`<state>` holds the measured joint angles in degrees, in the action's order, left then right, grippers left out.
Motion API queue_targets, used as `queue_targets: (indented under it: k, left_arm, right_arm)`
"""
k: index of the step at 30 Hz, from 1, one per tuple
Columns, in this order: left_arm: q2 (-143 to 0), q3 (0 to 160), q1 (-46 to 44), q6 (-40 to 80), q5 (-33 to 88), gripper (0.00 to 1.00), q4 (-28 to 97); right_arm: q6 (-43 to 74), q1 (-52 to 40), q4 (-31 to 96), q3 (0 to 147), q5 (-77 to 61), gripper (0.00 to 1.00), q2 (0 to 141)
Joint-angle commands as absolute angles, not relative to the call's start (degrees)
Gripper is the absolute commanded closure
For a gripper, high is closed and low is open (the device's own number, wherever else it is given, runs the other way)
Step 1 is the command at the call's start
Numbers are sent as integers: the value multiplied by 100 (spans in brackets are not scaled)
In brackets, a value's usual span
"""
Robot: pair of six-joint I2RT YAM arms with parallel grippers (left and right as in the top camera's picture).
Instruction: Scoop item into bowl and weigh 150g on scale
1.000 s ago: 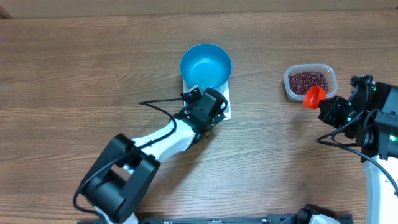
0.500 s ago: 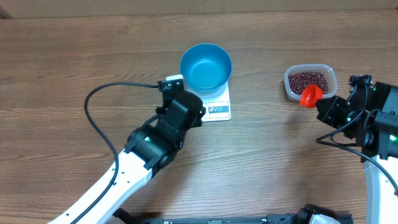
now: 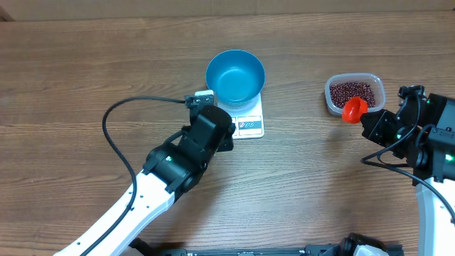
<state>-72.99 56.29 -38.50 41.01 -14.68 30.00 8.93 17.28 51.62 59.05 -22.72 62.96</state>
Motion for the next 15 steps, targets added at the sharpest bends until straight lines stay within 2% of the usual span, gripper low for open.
queue_targets:
  k: [1, 3, 6, 8, 15]
  left_arm:
    - [-7924, 5638, -3953, 5927, -902, 96, 2921]
    - [-8366, 5638, -4032, 6147, -913, 96, 2670]
    - [-9437, 5640, -4128, 6340, -891, 96, 1347]
    - [-10123, 5640, -4112, 6899, -899, 96, 602]
    - [-10772, 5640, -4040, 7242, -895, 96, 298]
  right_arm:
    - [847, 1765, 5100, 6029, -2324, 96, 6281]
    - [847, 1765, 5089, 6029, -2324, 96, 6283]
    - [849, 1765, 5089, 6029, -2327, 96, 6281]
    - [849, 1765, 5092, 6029, -2324, 96, 6283]
    - [847, 1765, 5092, 6029, -2324, 96, 6281]
